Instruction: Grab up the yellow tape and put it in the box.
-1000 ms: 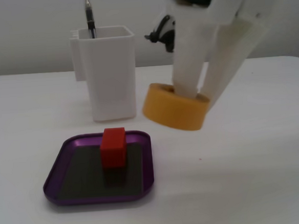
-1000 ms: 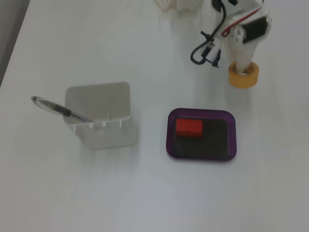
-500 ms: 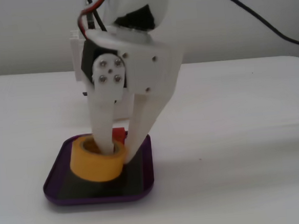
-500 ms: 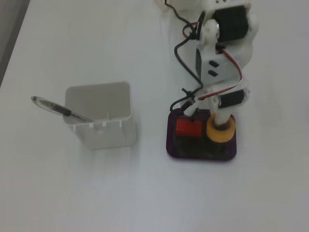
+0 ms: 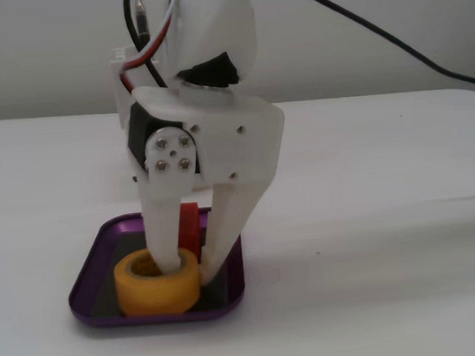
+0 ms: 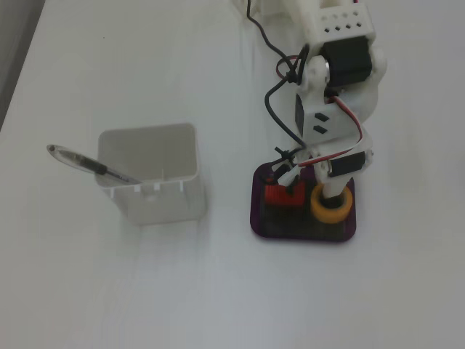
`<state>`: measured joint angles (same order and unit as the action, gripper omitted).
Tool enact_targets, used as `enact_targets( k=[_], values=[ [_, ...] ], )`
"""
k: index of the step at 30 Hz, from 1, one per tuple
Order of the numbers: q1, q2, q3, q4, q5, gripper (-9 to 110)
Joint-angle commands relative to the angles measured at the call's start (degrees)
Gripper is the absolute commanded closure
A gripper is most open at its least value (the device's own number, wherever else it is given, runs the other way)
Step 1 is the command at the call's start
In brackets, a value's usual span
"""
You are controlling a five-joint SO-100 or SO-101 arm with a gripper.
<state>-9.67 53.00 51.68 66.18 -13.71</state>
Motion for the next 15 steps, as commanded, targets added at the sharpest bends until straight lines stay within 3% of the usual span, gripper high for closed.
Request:
enact_targets(
  k=[1, 5, 15],
  values=[
    [0.18, 2.11, -4.48, 3.08, 0.18, 93],
    [0.26, 5.1, -11.34, 10.99, 0.26, 87],
    [0.26, 24.87, -29.88, 31.82, 0.97, 87]
  ],
)
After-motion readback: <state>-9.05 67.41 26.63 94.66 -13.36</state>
